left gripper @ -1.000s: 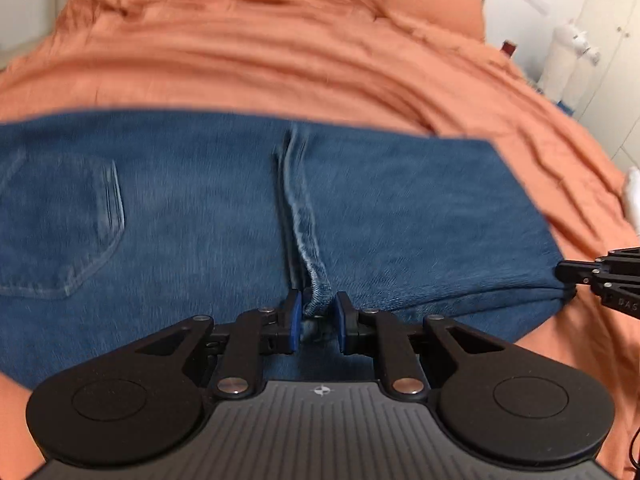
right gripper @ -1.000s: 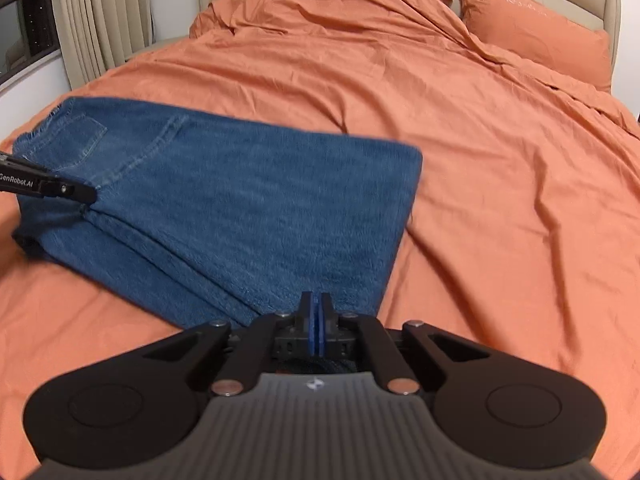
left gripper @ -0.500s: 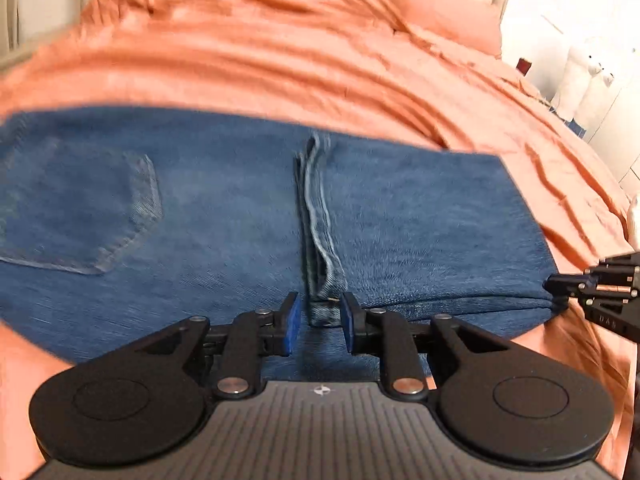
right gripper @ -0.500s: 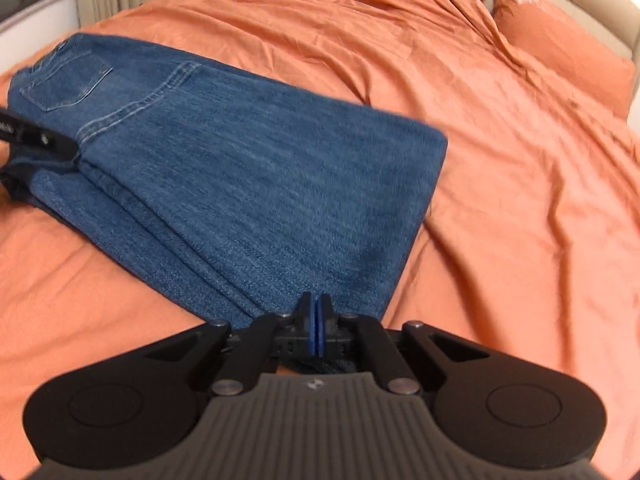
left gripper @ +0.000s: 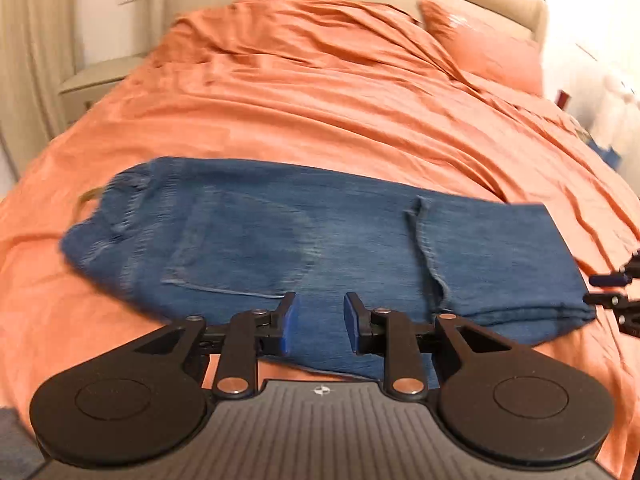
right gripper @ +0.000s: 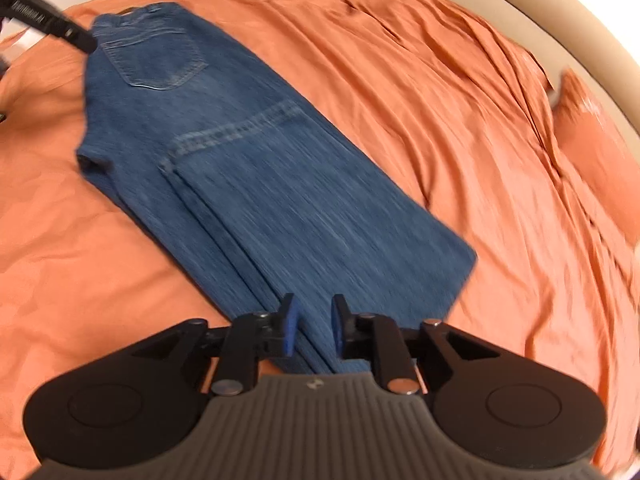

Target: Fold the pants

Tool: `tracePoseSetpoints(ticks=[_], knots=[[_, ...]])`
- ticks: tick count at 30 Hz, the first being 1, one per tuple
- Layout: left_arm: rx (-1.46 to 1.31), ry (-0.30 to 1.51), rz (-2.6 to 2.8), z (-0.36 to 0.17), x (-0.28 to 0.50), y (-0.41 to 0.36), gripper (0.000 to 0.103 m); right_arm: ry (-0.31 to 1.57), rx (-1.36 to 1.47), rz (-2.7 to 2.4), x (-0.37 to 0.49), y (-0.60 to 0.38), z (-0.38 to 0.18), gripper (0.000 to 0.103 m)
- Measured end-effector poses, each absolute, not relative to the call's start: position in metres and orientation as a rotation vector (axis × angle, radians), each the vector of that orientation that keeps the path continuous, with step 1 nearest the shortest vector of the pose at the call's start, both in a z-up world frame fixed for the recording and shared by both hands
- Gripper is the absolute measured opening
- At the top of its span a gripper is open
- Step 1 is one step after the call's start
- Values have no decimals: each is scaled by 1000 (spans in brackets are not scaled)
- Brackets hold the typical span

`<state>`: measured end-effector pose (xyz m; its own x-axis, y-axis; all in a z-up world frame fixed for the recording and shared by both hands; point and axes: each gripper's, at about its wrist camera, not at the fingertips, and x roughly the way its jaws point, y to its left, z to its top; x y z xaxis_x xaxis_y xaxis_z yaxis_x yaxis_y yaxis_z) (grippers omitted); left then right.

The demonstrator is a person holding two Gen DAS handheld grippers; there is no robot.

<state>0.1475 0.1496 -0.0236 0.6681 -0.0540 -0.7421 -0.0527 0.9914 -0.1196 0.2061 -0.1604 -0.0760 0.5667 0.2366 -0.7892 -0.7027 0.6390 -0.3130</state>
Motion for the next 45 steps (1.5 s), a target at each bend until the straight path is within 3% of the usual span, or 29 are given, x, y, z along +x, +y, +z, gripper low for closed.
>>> tracePoseSetpoints(ticks=[8, 25, 34, 39, 45], knots=[[-385, 800, 112, -37, 143, 228, 53, 747, -804, 675, 210, -103, -69, 21], [-939, 652, 325, -115, 147, 362, 59, 824, -814, 812, 274, -14, -101, 26], [-931, 653, 329, -142, 176, 391, 59, 862, -752, 825, 325, 12, -116, 26], [-961, 639, 308, -149, 181, 397, 58, 918, -726, 858, 348, 22, -128, 27], [-972, 622, 310, -150, 184, 396, 35, 1009, -676, 890, 364, 27, -144, 31]])
